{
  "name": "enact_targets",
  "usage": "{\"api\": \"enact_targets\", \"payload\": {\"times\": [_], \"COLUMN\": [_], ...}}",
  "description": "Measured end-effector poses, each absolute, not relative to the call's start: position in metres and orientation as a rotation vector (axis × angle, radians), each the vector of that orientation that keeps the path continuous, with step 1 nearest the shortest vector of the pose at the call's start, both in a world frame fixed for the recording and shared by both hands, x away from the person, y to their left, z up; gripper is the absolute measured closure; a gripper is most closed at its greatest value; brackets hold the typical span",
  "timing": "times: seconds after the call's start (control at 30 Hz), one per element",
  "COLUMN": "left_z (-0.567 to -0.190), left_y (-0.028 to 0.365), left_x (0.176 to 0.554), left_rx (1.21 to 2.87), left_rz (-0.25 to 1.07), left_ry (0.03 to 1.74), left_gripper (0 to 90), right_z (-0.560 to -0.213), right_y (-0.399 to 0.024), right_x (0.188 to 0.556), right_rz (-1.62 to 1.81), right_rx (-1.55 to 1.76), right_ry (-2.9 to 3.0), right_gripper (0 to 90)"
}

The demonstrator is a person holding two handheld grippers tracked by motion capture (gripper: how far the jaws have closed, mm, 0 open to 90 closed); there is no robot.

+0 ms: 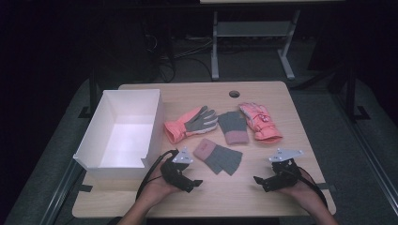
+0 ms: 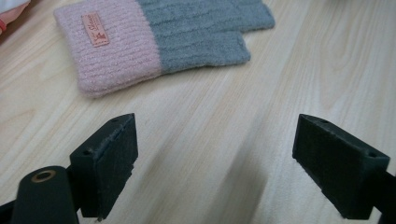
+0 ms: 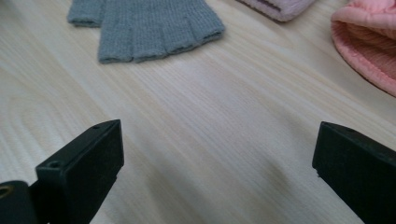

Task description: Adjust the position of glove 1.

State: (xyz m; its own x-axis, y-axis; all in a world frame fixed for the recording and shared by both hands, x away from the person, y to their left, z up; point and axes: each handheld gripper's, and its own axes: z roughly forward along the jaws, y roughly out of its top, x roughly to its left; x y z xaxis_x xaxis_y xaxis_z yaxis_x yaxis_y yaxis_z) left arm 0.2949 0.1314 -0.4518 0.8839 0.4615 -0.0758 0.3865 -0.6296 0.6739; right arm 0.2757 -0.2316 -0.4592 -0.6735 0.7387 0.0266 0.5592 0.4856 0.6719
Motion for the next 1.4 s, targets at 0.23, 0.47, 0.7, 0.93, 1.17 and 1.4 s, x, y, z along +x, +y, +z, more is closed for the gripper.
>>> {"api": "enact_targets", "payload": {"times": [0.23,0.47,0.7,0.93,1.17,1.4], "left_z": [-0.45,-0.441,-0.43,-0.427,-0.422,-0.418], "left_y": [0.134,0.133,0.132,0.122,0.106,0.092], "left_x": [0.296,0.295,0.302,0.311,0.328,0.348], "left_rx": [2.325,2.311,2.25,2.281,2.307,2.31], "left_rz": [0.11,0.11,0.057,0.035,0.063,0.091], "left_ry": [0.622,0.633,0.656,0.649,0.638,0.635], "left_gripper": [19.4,39.9,83.3,89.7,89.8,89.9], "right_z": [-0.456,-0.454,-0.453,-0.451,-0.45,-0.451], "right_y": [-0.231,-0.228,-0.225,-0.224,-0.225,-0.227], "right_x": [0.276,0.276,0.276,0.275,0.275,0.276], "right_rz": [0.998,1.032,1.047,1.046,1.052,1.056], "right_rx": [1.105,1.091,1.085,1.091,1.096,1.115], "right_ry": [2.496,2.522,2.528,2.527,2.522,2.519], "right_gripper": [1.5,1.7,1.7,1.7,1.7,1.7]}}
